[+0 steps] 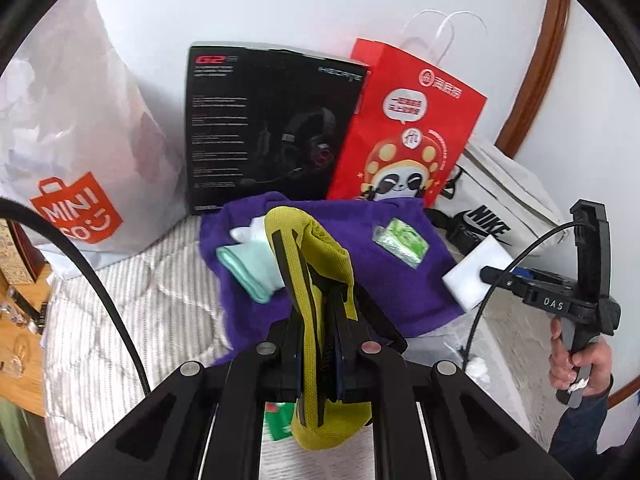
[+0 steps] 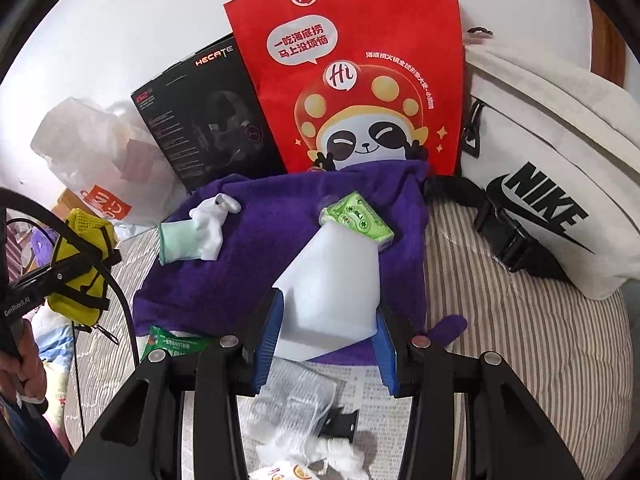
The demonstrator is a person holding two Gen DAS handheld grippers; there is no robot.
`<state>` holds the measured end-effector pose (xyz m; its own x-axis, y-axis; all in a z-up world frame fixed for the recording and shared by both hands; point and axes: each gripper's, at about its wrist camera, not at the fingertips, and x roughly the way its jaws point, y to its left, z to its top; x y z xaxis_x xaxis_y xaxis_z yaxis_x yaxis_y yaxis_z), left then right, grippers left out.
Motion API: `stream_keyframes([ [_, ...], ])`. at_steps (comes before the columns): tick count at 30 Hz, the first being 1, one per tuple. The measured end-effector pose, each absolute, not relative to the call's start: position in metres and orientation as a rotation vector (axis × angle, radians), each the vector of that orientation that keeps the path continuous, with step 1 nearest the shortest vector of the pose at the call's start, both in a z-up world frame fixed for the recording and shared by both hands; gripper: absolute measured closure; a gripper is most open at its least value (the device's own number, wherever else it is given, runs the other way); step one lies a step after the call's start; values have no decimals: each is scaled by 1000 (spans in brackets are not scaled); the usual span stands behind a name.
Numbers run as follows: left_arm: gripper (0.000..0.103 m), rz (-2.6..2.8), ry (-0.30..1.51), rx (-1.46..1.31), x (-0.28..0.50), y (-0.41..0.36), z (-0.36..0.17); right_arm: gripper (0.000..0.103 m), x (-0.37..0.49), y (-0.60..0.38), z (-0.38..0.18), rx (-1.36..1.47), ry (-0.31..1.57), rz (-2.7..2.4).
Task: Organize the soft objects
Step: 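Carry the pouch with the left gripper while the right sets the sponge on the towel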
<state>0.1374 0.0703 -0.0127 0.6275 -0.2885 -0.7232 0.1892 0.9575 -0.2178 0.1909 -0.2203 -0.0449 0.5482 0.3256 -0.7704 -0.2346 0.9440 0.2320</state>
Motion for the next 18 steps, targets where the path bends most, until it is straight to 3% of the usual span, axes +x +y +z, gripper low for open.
stream_keyframes([
  [18,92,-281,876,-143,184,91,-29,60,238,-219,-69,124,994,288],
])
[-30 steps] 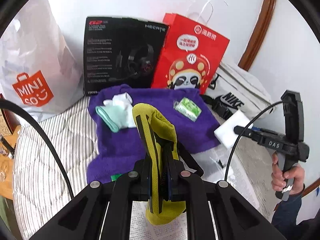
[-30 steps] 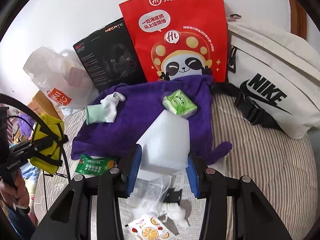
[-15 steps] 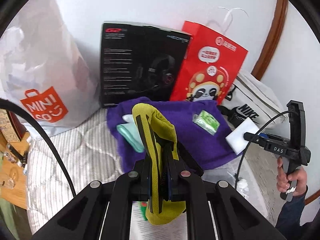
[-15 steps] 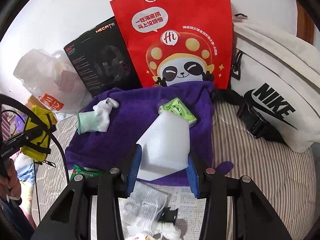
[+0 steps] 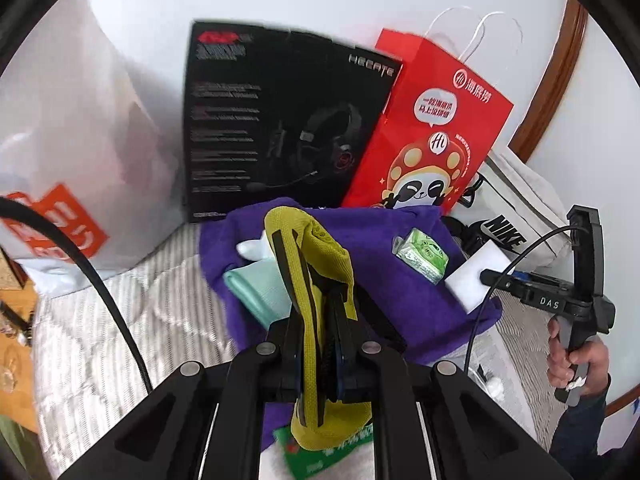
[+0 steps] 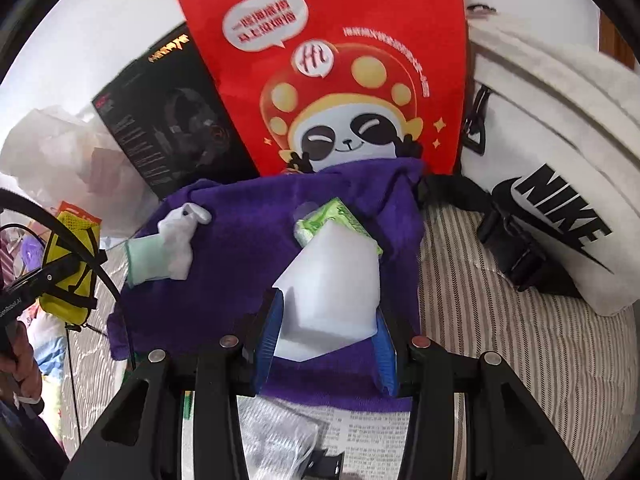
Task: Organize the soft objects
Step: 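Carry the pouch with the left gripper while the right sets the sponge on the towel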
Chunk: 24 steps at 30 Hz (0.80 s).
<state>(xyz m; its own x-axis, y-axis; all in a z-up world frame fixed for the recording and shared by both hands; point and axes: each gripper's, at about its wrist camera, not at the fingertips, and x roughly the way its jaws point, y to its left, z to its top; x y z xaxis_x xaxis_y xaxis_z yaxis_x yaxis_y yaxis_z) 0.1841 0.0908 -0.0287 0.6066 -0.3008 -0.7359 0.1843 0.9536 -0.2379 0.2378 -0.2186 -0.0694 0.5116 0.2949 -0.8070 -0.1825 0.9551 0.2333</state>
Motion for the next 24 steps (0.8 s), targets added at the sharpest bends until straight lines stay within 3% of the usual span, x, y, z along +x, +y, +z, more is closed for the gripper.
stream_keyframes([
  [20,92,-339,1009,-197,233,74,-108,55,249,-217,-109,197,1069,398],
  [24,86,-333,1033,-178,236,67,-119,52,248,-219,-109,162,1062,375],
])
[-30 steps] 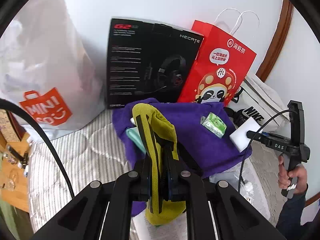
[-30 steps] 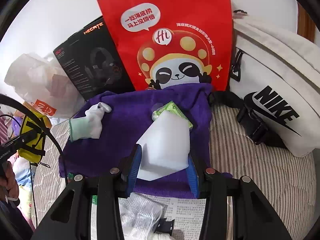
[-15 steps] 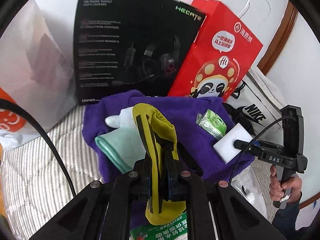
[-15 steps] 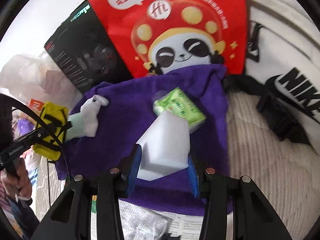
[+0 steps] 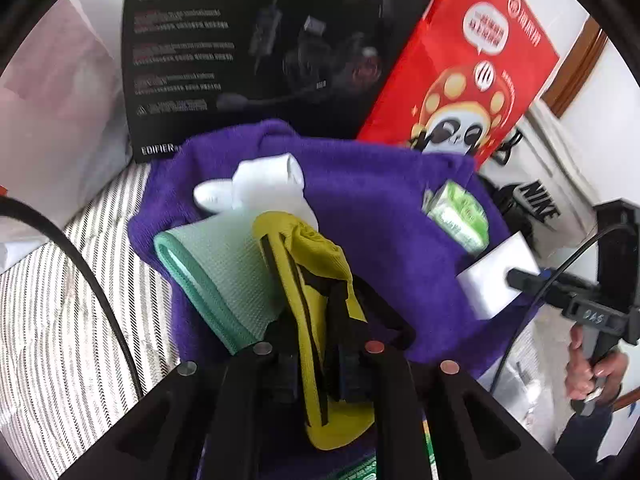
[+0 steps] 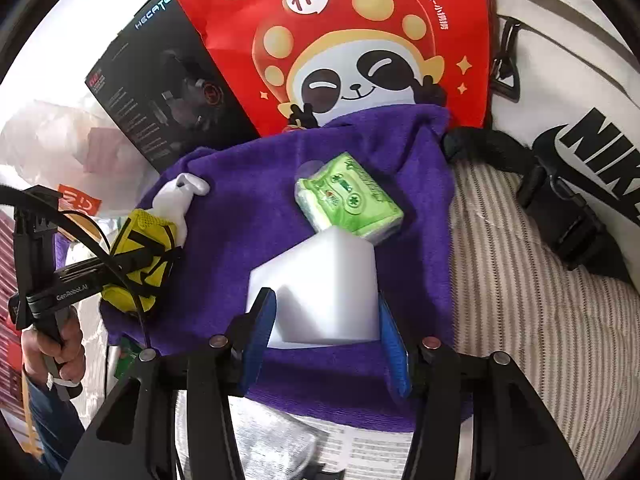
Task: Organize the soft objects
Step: 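Carry the pouch with the left gripper while the right sets the sponge on the towel, then lower the yellow pouch onto the purple towel and open the left gripper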
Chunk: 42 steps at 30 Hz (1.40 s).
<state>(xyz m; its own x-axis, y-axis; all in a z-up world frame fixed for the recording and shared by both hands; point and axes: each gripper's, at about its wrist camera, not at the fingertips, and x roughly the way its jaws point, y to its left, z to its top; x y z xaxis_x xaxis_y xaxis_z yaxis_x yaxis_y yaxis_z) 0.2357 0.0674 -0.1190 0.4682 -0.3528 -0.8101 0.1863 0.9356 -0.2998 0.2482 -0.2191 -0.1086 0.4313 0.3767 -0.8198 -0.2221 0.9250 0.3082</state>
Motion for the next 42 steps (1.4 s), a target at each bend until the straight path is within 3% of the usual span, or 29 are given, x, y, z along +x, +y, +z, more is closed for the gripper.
stream_keyframes([
  [9,80,-319,1044,-135,236,60,-131,46,249,-219,-110,104,1062,335],
  [14,65,-300,1053,-106,238,60,-130,30,247,-217,-107,63,1046,322],
  [17,47,-309,1059,-96,237,58,-129,23,246,-216,-101,62,1029,326],
  [21,34,-317,1048,-88,236,56,-123,21,243,-215,-90,48,1005,311],
  [28,23,-298,1046,-40,234,54,-110,20,214,-225,-66,36,975,283],
  [33,23,-264,1020,9,226,50,-95,19,179,-234,-58,12,980,259],
  [42,20,-227,921,-5,198,56,-47,19,136,-216,-93,32,1081,326],
])
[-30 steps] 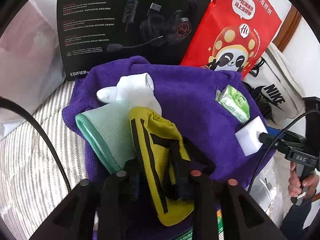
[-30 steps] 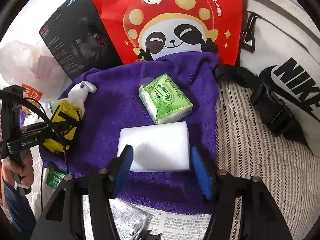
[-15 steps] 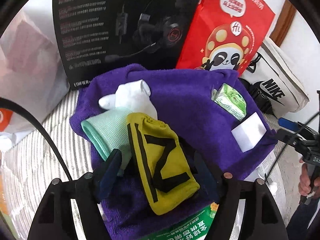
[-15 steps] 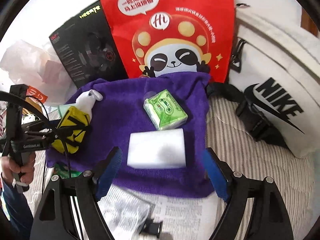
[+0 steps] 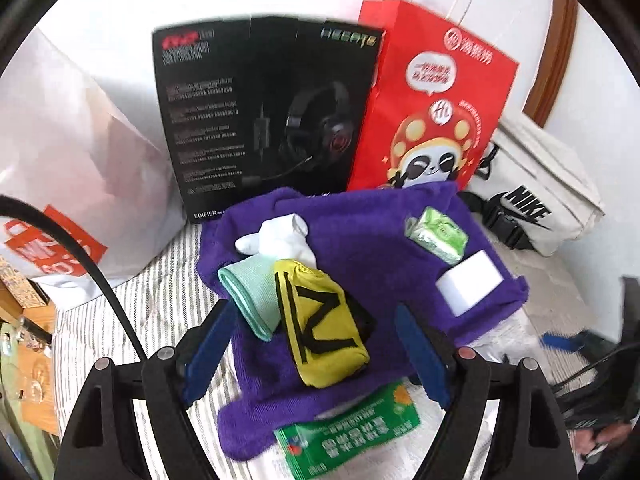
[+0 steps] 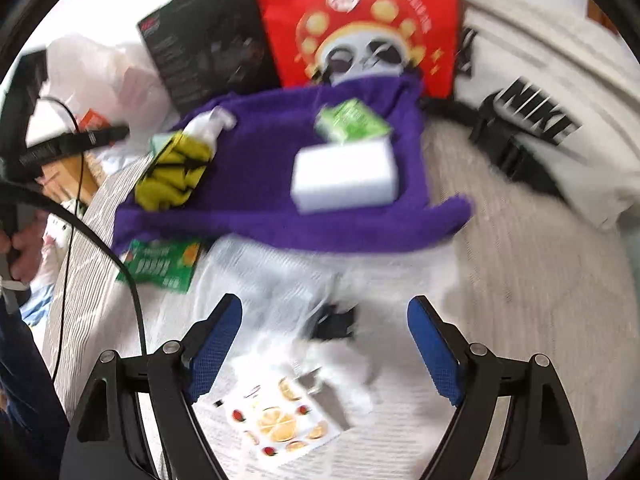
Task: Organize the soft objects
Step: 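Lower the yellow pouch onto the purple towel and open the left gripper, then grasp the clear plastic bag with the right gripper while the left moves toward the green packet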
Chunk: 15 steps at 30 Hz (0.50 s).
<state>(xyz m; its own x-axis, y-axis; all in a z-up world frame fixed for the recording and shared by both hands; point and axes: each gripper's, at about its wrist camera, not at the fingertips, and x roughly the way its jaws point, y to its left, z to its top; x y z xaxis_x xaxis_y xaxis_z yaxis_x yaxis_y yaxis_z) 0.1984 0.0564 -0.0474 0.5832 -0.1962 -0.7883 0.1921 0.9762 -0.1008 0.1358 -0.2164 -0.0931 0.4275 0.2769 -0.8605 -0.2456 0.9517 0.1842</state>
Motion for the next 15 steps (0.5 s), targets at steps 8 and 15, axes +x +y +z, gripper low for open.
stream_keyframes([
  [8,19,-178,928,19,154,60,-47,13,143,-171,-127,-2,1142,337],
  [15,19,-96,974,6,119,94,-59,26,140,-138,-133,-166,1082,296],
])
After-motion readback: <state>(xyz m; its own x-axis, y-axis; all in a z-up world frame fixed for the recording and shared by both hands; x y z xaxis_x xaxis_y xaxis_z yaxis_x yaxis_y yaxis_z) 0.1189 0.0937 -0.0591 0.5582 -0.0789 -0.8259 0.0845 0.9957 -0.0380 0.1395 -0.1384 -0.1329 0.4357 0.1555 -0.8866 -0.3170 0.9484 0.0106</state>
